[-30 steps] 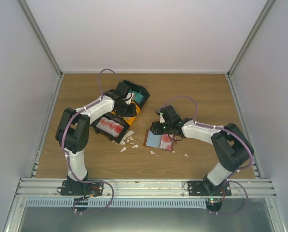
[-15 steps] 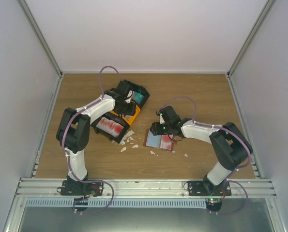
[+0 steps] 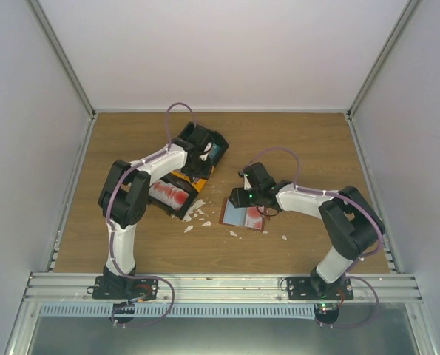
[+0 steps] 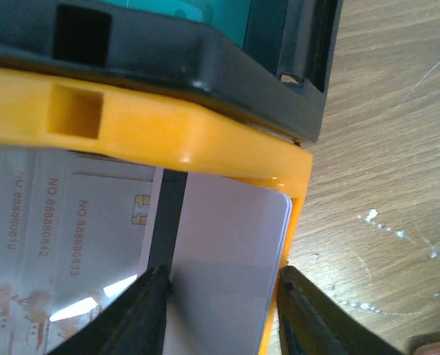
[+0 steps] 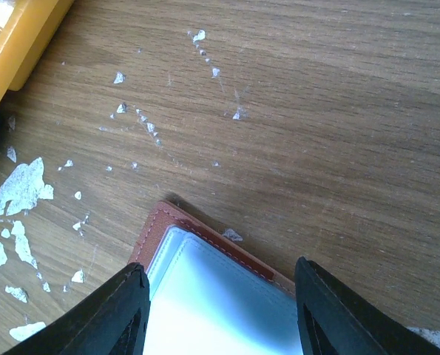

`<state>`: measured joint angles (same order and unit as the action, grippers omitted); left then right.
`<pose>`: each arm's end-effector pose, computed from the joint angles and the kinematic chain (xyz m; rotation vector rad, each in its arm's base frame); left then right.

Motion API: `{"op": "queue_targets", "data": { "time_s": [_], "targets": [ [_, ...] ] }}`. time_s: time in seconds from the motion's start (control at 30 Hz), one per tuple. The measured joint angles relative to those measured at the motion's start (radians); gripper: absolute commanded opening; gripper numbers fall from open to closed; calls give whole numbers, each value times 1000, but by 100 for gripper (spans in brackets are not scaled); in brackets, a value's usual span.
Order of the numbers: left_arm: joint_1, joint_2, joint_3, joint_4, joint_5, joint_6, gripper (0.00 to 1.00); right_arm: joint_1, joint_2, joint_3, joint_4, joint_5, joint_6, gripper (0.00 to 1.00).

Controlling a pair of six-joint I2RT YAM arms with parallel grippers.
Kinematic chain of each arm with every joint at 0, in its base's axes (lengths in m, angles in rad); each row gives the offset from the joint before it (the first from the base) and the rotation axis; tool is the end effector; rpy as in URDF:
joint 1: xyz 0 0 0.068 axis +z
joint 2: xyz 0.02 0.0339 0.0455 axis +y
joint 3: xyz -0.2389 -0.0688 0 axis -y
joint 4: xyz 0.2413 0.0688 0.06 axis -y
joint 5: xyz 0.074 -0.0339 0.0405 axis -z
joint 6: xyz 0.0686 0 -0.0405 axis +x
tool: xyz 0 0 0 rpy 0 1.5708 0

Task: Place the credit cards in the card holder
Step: Pick up the credit card from the storage box.

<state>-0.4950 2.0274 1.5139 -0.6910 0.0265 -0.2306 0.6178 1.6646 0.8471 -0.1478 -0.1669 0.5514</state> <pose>0.3652 -0.1992 0.1285 0.3759 2.7749 -0.2188 0.2639 0.2015 0.0999 -0.1574 2.6497 0.6425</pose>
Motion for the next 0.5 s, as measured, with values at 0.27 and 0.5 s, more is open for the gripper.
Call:
{"op": "queue_targets", "data": {
  "time_s": [0.27, 0.5],
  "targets": [
    [-2, 0, 22, -32, -3, -3, 23, 0, 10, 0, 0, 0, 0, 56],
    [-2, -6, 34, -39, -7, -1, 7, 0, 17, 0, 0, 0, 0, 55]
  ]
}}
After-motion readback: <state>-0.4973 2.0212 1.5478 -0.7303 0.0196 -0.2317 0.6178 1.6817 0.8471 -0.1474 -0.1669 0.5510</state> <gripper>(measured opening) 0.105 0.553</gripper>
